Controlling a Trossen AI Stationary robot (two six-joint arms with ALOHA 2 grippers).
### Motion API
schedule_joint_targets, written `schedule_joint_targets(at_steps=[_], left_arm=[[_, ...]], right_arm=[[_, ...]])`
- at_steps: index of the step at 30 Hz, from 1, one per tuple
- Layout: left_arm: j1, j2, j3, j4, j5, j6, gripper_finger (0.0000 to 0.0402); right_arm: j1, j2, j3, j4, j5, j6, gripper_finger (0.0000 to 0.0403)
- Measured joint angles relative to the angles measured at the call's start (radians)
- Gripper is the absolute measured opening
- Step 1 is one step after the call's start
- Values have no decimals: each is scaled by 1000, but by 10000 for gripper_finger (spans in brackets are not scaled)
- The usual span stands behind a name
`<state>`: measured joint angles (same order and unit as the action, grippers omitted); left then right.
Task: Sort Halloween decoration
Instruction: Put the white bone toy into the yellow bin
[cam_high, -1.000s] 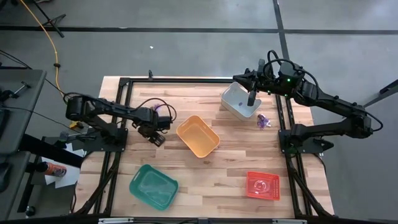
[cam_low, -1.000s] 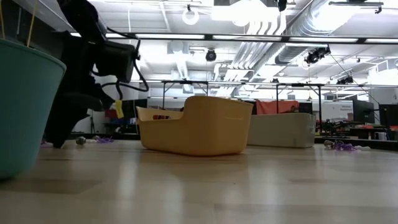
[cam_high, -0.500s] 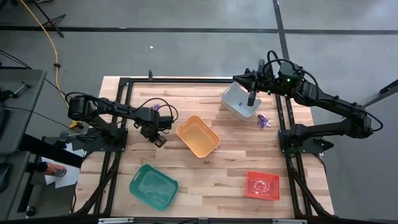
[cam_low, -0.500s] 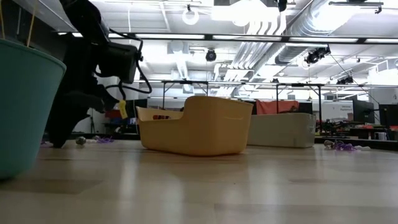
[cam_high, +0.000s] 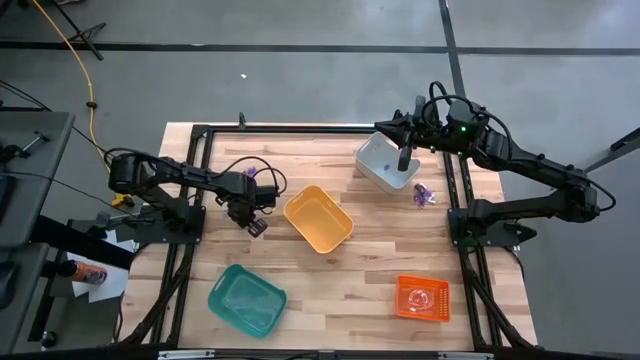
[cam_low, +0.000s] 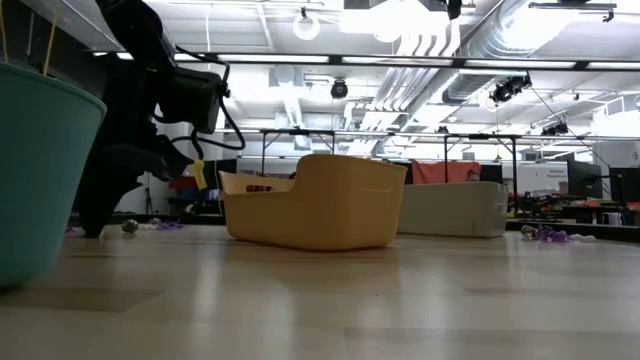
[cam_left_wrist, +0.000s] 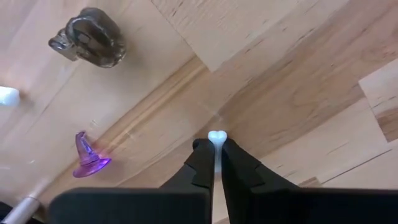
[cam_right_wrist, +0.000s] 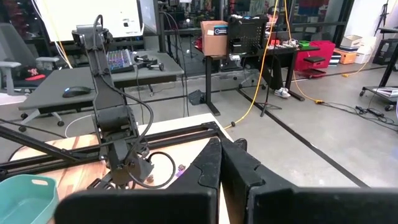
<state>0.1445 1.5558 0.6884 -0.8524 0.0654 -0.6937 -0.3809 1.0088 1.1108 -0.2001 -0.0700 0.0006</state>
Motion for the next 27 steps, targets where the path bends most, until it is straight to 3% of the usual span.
schedule_joint_targets(at_steps=[7,15,20,27], left_arm=[[0,-58,10,-47,-12,52,1],[14,-325,37,-39,-13,62,0],[19,-491,41,207,-30,129,0],[23,-538,42,824,-65,300,0]], right_arm=[[0,0,0,0,0,-5,0],[-2,0,0,0,15,-8,0],[-2,0,0,0,15,0,0],[-2,0,0,1,15,0,0]])
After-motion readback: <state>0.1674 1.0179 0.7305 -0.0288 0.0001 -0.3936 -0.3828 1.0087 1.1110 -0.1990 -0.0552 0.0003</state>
